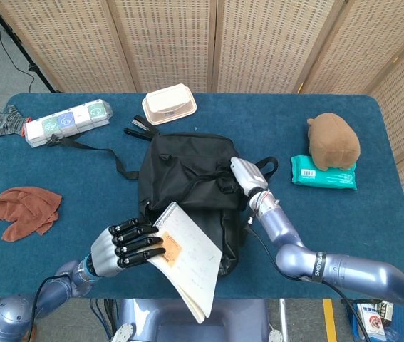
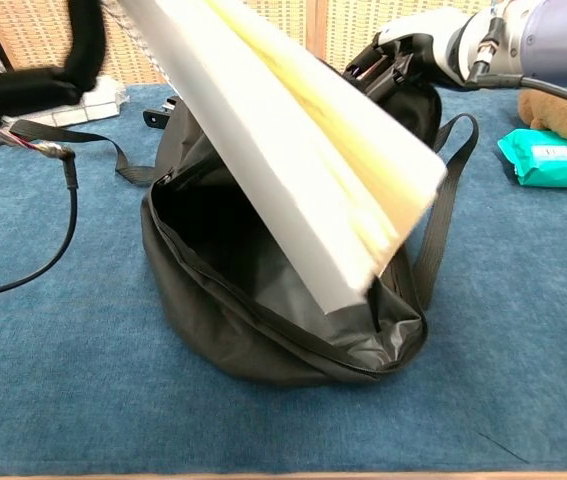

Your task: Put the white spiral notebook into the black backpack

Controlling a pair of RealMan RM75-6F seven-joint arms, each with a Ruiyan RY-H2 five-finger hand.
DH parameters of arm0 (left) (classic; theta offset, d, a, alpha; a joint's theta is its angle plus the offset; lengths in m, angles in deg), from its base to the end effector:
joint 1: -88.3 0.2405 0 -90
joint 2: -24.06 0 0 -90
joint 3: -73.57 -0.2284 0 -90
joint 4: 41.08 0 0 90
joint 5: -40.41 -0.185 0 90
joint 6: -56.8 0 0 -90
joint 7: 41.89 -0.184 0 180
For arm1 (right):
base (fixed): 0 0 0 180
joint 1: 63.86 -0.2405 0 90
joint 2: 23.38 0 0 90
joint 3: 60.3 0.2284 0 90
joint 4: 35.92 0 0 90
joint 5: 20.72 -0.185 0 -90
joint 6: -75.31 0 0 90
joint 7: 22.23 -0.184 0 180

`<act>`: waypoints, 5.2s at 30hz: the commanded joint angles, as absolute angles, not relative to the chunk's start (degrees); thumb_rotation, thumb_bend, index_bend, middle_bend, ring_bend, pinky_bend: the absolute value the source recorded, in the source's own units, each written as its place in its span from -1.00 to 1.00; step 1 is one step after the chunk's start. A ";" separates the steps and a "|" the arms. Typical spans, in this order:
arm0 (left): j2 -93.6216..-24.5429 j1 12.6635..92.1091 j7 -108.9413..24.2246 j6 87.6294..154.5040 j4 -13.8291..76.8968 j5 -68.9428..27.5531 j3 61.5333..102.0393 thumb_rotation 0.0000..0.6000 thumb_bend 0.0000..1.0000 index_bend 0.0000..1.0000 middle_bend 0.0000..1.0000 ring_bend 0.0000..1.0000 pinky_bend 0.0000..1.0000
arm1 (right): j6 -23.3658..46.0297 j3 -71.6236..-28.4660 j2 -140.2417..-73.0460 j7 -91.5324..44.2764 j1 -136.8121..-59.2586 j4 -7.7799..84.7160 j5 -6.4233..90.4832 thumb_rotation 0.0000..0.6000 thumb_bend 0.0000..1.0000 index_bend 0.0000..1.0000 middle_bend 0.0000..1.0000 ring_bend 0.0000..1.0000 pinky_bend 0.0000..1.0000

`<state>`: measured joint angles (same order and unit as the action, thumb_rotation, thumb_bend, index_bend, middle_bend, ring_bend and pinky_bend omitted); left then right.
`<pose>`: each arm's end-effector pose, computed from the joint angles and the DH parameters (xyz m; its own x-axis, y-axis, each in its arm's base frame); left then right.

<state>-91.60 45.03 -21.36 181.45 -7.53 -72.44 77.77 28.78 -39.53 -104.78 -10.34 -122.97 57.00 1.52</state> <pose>-0.0464 0.2441 0.0519 -0.3213 -0.2703 0.9076 0.2618 -0.9464 -0.1892 -0.0548 -0.4029 0.0150 -0.0836 -0.4804 0.8731 -0.9938 -0.0239 -0.1083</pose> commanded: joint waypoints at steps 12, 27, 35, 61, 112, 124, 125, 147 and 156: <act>-96.24 46.88 -14.11 178.76 -19.10 -67.56 75.46 1.00 0.28 0.74 0.26 -0.07 0.04 | 27.61 -39.57 -103.66 -9.72 -124.80 58.83 0.05 1.00 0.17 0.15 0.07 -0.17 0.26; -98.71 47.28 -16.64 177.53 -24.61 -67.99 70.78 1.00 0.28 0.74 0.26 -0.07 0.04 | 26.04 -38.94 -103.24 -9.70 -125.95 58.80 -2.45 1.00 0.17 0.15 0.07 -0.16 0.26; -97.97 48.08 -18.95 173.91 -28.39 -68.86 67.48 1.00 0.28 0.74 0.26 -0.06 0.04 | 26.16 -39.04 -101.43 -9.65 -125.73 61.76 -1.91 1.00 0.19 0.15 0.07 -0.16 0.26; -92.20 49.76 -38.82 150.48 -16.08 -61.21 68.87 1.00 0.34 0.80 0.38 0.03 0.10 | 25.90 -40.94 -100.11 -9.66 -125.61 64.32 -2.12 1.00 0.19 0.15 0.07 -0.16 0.26; -99.17 41.35 -47.29 135.48 -21.34 -57.53 72.50 1.00 0.34 0.80 0.38 0.03 0.12 | 23.31 -38.60 -94.77 -9.32 -129.53 74.28 -8.98 1.00 0.22 0.15 0.08 -0.16 0.27; -98.16 41.78 -46.62 131.27 -19.26 -56.01 72.20 1.00 0.28 0.37 -0.06 -0.37 0.08 | 23.99 -39.39 -94.15 -10.44 -128.85 74.34 -8.09 1.00 0.22 0.15 0.08 -0.16 0.27; -97.85 41.87 -46.48 130.83 -18.59 -55.87 72.18 1.00 0.27 0.17 -0.22 -0.49 0.03 | 23.97 -39.45 -94.15 -10.43 -128.86 74.27 -8.00 1.00 0.22 0.15 0.08 -0.16 0.27; -73.86 46.13 -27.21 142.00 16.39 -60.63 68.70 1.00 -0.79 -0.74 -0.89 -0.92 -0.10 | 22.98 -42.17 -95.55 -10.09 -127.24 67.53 -6.54 1.00 0.22 0.16 0.08 -0.15 0.27; -64.69 47.76 -22.01 147.56 28.28 -61.66 70.57 1.00 -0.79 -0.74 -0.89 -0.92 -0.10 | 23.52 -42.71 -95.63 -10.05 -126.20 68.04 -5.39 1.00 0.23 0.16 0.08 -0.15 0.27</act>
<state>-66.87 47.01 -24.05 146.23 25.82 -61.22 69.96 23.49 -42.64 -95.66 -10.11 -126.27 67.93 -5.49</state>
